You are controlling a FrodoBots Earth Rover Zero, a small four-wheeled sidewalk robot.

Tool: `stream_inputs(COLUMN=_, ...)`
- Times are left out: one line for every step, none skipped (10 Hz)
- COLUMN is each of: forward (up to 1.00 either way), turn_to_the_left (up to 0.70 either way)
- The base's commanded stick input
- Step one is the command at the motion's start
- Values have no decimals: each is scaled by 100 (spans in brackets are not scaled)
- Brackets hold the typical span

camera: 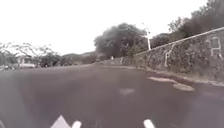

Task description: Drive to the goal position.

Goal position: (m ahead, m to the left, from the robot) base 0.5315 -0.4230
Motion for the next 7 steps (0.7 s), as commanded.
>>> stream_inputs(forward=50, turn_to_the_left=-25)
stream_inputs(forward=50, turn_to_the_left=-49)
stream_inputs(forward=50, turn_to_the_left=-50)
stream_inputs(forward=50, turn_to_the_left=-50)
stream_inputs(forward=50, turn_to_the_left=-36)
stream_inputs(forward=50, turn_to_the_left=-18)
stream_inputs(forward=50, turn_to_the_left=-10)
